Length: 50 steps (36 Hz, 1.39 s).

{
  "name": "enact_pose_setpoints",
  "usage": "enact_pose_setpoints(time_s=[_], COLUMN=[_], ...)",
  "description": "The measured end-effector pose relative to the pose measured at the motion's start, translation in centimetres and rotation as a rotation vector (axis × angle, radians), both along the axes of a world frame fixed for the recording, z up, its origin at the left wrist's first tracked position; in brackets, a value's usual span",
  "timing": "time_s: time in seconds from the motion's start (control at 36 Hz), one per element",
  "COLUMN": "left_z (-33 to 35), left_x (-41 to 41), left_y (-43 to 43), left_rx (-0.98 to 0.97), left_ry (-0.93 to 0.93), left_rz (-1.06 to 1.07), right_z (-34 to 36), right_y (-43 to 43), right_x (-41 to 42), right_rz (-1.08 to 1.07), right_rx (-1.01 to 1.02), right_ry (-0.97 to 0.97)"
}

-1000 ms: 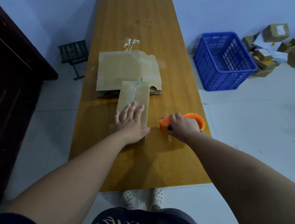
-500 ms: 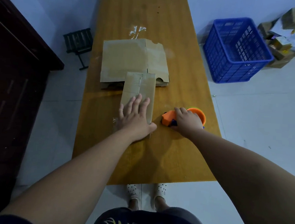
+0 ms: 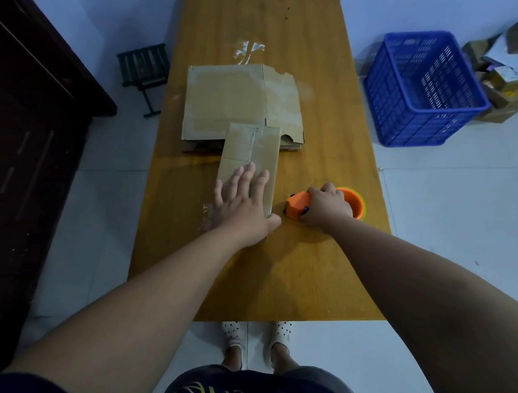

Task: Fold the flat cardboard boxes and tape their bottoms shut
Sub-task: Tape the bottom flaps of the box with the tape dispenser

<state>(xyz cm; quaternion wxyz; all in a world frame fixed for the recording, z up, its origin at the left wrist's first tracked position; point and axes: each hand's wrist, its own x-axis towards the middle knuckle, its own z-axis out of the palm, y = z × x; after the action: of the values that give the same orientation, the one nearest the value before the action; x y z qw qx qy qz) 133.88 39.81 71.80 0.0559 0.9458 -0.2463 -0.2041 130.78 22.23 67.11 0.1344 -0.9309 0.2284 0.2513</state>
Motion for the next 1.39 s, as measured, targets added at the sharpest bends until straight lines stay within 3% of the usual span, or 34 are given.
enact_pose_setpoints(time_s=[0.31,0.69,1.03,1.39], left_z=[-0.1,-0.2,-0.2,-0.1], left_x=[0.1,-0.1,0.0,0.0], left_y=[0.0,-0.1,-0.1,-0.1], left_rx=[0.013,0.013,0.015,0.026], left_ry=[-0.001,-0.028,-0.028,-0.022], left_rz=[-0.005,-0.001,-0.01,-0.014], right_z=[0.2,0.3,0.4,0.3], right_y=[0.1,0.0,0.4,0.4], right_x=[0.4,0.6,2.2,2.4], right_rz=[0.039,0.165,0.268,0.459], right_rx=[-0.045,-0.089,-0.005,-0.118], right_ry=[0.019,-0.13,-0.044,-0.081])
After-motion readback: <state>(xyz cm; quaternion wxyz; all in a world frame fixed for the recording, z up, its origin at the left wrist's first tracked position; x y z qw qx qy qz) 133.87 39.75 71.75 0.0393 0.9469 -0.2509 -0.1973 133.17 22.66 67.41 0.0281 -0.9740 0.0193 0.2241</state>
